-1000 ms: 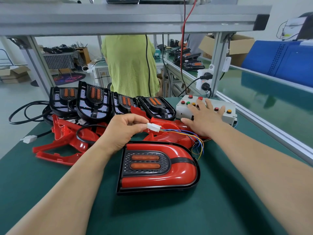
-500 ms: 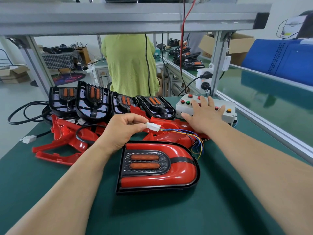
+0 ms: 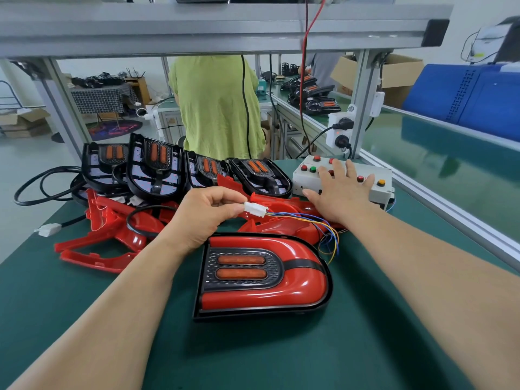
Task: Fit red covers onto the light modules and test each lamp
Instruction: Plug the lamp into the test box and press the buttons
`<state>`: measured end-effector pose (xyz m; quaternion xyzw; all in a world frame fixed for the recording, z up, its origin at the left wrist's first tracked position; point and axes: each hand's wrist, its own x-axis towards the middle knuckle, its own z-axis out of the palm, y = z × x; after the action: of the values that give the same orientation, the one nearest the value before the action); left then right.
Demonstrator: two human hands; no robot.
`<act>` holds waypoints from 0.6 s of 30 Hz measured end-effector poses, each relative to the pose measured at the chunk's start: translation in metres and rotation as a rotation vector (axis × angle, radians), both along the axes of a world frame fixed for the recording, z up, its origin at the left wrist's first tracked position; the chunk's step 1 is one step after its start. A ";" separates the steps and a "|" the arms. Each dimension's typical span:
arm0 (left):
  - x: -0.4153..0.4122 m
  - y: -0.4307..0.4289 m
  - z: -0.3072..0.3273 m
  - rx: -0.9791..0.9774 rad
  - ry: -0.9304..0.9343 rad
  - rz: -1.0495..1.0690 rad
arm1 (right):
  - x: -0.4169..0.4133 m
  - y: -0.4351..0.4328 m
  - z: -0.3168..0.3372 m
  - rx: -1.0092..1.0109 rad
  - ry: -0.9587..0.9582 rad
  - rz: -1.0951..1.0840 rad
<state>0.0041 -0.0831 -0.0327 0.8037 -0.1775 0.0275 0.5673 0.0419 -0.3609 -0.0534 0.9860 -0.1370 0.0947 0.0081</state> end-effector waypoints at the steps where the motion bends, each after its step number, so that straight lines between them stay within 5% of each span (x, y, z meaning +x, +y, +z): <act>1: 0.000 0.000 0.000 0.001 -0.001 0.000 | 0.000 0.000 0.000 -0.001 -0.002 0.000; 18: -0.001 -0.003 0.003 0.028 -0.026 0.027 | 0.003 -0.002 0.000 -0.004 -0.015 0.005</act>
<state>0.0029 -0.0862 -0.0292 0.8134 -0.1741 0.0431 0.5534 0.0451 -0.3626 -0.0539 0.9856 -0.1344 0.1025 0.0088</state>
